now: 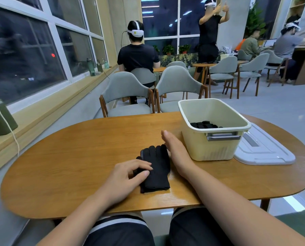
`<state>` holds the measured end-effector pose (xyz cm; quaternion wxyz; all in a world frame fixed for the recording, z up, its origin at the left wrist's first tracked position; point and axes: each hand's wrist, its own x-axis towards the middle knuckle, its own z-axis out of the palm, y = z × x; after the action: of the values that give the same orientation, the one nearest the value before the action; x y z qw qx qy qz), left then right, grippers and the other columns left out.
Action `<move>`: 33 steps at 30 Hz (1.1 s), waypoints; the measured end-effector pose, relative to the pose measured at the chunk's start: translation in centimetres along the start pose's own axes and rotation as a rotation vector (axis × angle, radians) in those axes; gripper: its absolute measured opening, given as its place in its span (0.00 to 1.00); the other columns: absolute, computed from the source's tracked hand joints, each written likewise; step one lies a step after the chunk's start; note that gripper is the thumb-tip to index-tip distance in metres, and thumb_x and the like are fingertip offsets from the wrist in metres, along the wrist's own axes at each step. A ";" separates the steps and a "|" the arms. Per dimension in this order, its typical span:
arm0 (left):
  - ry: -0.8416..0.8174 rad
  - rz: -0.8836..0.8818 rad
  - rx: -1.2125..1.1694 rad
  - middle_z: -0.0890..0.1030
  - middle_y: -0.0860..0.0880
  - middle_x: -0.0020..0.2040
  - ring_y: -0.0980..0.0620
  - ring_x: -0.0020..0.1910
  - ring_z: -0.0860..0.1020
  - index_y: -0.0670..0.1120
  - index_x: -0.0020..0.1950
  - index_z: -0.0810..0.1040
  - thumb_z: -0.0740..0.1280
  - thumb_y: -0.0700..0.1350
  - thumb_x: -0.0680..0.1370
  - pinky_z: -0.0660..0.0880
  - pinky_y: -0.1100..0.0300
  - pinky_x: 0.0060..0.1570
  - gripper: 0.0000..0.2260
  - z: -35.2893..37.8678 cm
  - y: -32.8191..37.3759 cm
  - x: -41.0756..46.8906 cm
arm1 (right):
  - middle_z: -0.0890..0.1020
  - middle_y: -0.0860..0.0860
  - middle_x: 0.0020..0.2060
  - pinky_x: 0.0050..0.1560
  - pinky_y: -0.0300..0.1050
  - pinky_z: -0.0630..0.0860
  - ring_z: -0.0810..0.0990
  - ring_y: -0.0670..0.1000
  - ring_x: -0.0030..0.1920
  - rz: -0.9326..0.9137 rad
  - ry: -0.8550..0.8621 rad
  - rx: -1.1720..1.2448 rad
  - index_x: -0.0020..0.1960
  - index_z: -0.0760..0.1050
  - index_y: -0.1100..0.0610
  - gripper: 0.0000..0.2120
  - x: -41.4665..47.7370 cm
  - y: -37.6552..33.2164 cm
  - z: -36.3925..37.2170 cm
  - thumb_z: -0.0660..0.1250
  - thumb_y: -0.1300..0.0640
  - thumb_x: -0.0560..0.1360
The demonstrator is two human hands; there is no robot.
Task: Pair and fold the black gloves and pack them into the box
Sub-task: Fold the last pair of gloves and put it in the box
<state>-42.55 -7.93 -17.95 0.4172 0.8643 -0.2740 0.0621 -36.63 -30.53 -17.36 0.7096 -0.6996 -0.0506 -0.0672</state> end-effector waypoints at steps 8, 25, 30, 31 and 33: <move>0.223 -0.122 0.082 0.86 0.62 0.51 0.57 0.53 0.82 0.56 0.51 0.87 0.74 0.42 0.80 0.75 0.63 0.49 0.08 -1.1 -3.7 2.8 | 0.80 0.38 0.57 0.60 0.41 0.77 0.79 0.40 0.56 -0.198 -0.038 -0.480 0.60 0.82 0.43 0.07 -2.1 0.4 -1.1 0.69 0.49 0.83; 0.139 -0.353 0.006 0.81 0.55 0.52 0.57 0.49 0.79 0.55 0.46 0.87 0.78 0.51 0.77 0.73 0.59 0.51 0.02 -1.5 -5.9 5.2 | 0.76 0.40 0.52 0.58 0.45 0.73 0.74 0.45 0.55 -0.602 -0.373 -0.847 0.55 0.83 0.48 0.08 -7.2 0.6 -2.6 0.75 0.48 0.77; 0.157 -0.340 -0.055 0.84 0.49 0.51 0.58 0.44 0.79 0.50 0.45 0.86 0.79 0.45 0.77 0.74 0.60 0.50 0.03 -1.7 -5.8 4.9 | 0.77 0.41 0.49 0.56 0.45 0.73 0.75 0.47 0.52 -0.644 -0.364 -0.847 0.52 0.83 0.49 0.08 -7.2 1.0 -2.5 0.75 0.45 0.78; 0.163 -0.334 -0.082 0.85 0.46 0.51 0.59 0.42 0.79 0.47 0.46 0.86 0.78 0.44 0.78 0.74 0.63 0.48 0.03 -1.8 -5.5 4.8 | 0.77 0.41 0.50 0.56 0.45 0.73 0.75 0.47 0.53 -0.638 -0.370 -0.857 0.52 0.83 0.49 0.11 -7.2 1.0 -2.5 0.75 0.42 0.78; 0.176 -0.332 -0.139 0.86 0.43 0.50 0.60 0.41 0.79 0.43 0.49 0.84 0.75 0.42 0.80 0.75 0.67 0.45 0.03 -1.8 -5.0 4.6 | 0.77 0.42 0.51 0.57 0.45 0.74 0.75 0.47 0.54 -0.620 -0.385 -0.882 0.54 0.83 0.48 0.15 -7.2 0.9 -2.5 0.75 0.38 0.77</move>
<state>-35.87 -5.95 -18.66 0.5029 0.8579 -0.0938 0.0485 -43.68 -32.89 -19.47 0.2756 -0.8816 -0.3491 -0.1582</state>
